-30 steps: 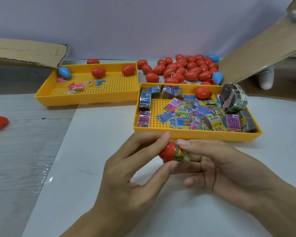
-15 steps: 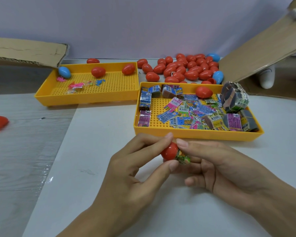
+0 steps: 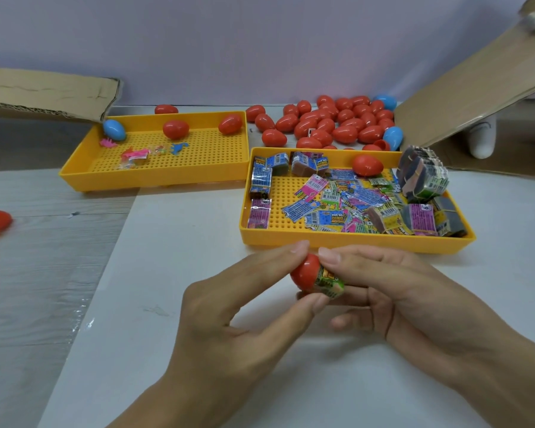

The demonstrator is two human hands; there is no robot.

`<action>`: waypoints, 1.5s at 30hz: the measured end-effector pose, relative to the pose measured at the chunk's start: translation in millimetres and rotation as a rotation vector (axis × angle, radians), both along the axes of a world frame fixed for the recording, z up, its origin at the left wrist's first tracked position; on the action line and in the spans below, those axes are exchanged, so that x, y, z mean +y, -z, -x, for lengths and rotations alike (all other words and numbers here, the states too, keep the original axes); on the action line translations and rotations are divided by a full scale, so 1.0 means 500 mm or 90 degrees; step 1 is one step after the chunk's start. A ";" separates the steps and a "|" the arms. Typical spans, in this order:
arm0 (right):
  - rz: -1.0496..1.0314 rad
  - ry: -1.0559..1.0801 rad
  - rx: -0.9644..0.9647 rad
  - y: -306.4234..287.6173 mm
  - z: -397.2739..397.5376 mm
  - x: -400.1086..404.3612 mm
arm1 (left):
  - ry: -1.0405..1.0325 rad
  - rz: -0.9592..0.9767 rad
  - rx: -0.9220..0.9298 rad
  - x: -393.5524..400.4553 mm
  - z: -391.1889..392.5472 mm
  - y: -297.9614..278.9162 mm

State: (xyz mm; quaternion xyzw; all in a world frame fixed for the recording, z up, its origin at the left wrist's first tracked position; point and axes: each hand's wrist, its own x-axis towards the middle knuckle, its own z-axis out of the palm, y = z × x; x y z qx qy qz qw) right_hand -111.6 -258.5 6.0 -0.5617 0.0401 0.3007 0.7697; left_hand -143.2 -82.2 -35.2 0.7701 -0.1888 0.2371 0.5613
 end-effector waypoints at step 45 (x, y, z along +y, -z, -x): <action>0.170 0.029 -0.370 0.002 -0.001 -0.014 | 0.036 0.258 0.150 0.004 -0.006 -0.009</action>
